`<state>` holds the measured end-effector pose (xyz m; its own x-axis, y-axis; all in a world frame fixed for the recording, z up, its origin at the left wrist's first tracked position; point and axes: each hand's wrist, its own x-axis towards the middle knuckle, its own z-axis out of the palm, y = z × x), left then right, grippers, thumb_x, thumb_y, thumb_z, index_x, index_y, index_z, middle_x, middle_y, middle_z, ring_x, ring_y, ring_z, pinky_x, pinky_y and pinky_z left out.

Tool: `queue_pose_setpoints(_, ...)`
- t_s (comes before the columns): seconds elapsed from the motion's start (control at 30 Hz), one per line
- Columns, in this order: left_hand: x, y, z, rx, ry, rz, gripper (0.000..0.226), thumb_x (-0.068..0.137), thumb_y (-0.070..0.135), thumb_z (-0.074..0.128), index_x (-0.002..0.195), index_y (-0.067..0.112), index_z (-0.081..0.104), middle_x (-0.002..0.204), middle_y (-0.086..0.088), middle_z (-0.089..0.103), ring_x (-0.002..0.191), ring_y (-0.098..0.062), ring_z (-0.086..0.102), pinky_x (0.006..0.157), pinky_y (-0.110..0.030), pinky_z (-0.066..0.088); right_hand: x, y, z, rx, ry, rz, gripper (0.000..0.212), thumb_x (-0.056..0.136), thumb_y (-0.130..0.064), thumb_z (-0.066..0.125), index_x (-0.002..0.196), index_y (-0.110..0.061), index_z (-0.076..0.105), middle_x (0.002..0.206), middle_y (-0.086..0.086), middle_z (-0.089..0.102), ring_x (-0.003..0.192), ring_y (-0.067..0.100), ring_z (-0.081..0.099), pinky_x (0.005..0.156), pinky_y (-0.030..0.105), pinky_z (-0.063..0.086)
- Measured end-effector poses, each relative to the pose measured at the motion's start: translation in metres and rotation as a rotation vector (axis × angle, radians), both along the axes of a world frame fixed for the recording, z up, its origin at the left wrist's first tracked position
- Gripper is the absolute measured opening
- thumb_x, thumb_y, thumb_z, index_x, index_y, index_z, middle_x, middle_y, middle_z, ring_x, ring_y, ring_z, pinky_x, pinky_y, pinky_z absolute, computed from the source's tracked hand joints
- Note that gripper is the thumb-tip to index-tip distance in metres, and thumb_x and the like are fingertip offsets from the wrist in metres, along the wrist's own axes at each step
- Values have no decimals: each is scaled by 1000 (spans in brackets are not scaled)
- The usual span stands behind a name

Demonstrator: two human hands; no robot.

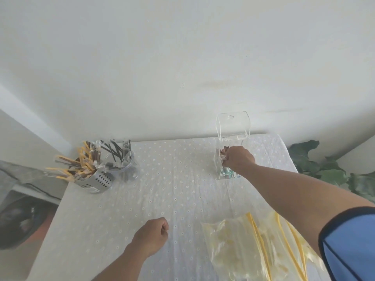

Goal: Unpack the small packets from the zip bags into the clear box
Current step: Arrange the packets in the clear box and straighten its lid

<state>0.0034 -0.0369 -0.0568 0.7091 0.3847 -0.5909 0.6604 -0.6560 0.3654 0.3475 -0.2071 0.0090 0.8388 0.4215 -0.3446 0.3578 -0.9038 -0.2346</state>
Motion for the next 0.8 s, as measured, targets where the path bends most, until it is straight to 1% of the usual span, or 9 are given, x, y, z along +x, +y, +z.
queue_pose_setpoints(0.13, 1, -1, -1, -6, -22, -1, 14, 94, 25, 51, 97, 33, 62, 96, 16, 64, 84, -4, 65, 81, -28, 59, 6, -13, 10, 107, 56, 1, 20, 79, -29, 77, 88, -27, 60, 87, -6, 64, 80, 18, 64, 66, 31, 53)
queue_pose_setpoints(0.23, 8, 0, 4, -7, -40, -14, 16, 94, 24, 49, 95, 33, 63, 94, 15, 65, 83, -7, 67, 81, -31, 60, 11, -24, 24, 167, 24, 34, 5, 87, -31, 63, 85, -26, 63, 87, -6, 68, 78, 16, 63, 65, 31, 51)
queue_pose_setpoints(0.33, 17, 0, 9, 0, -58, -47, 16, 95, 24, 49, 94, 31, 63, 91, 14, 66, 82, -9, 67, 77, -30, 58, 17, -40, 41, 147, -34, -32, 19, 89, -31, 55, 72, -23, 58, 77, -5, 64, 72, 20, 58, 59, 28, 41)
queue_pose_setpoints(0.4, 25, 0, 12, 3, -74, -70, 16, 95, 24, 49, 93, 32, 62, 90, 15, 65, 81, -9, 67, 73, -26, 55, 23, -50, 54, 140, -89, -97, 29, 90, -36, 53, 65, -20, 53, 72, -3, 60, 72, 25, 57, 61, 30, 41)
queue_pose_setpoints(0.47, 35, -2, 14, 3, -81, -92, 15, 95, 25, 48, 92, 33, 61, 91, 15, 64, 81, -8, 66, 72, -25, 54, 32, -54, 69, 129, -162, -147, 40, 93, -48, 49, 66, -19, 54, 76, 0, 61, 77, 30, 60, 66, 32, 42)
queue_pose_setpoints(0.53, 45, -6, 15, -2, -85, -103, 15, 95, 26, 48, 92, 32, 62, 92, 15, 65, 81, -8, 66, 73, -27, 55, 43, -51, 85, 141, -250, -172, 45, 93, -60, 44, 76, -21, 58, 85, 2, 63, 83, 31, 61, 70, 34, 42)
queue_pose_setpoints(0.63, 56, -15, 17, -15, -88, -127, 16, 95, 25, 48, 94, 32, 62, 92, 15, 64, 80, -9, 66, 71, -27, 53, 61, -33, 106, 214, -362, -153, 50, 93, -68, 42, 104, -22, 58, 107, 2, 61, 97, 31, 62, 77, 38, 40)
queue_pose_setpoints(0.7, 59, -22, 17, -30, -89, -130, 17, 95, 25, 47, 95, 32, 63, 93, 15, 64, 80, -10, 67, 72, -27, 54, 71, -16, 120, 208, -349, -134, 60, 91, -72, 42, 124, -23, 55, 123, 7, 54, 113, 33, 58, 82, 43, 39)
queue_pose_setpoints(0.8, 56, -30, 15, -37, -78, -105, 17, 94, 25, 48, 97, 32, 63, 95, 15, 65, 84, -8, 67, 77, -30, 57, 84, 14, 138, 30, -228, -80, 80, 84, -85, 37, 144, -33, 48, 140, 10, 44, 131, 35, 46, 100, 49, 38)
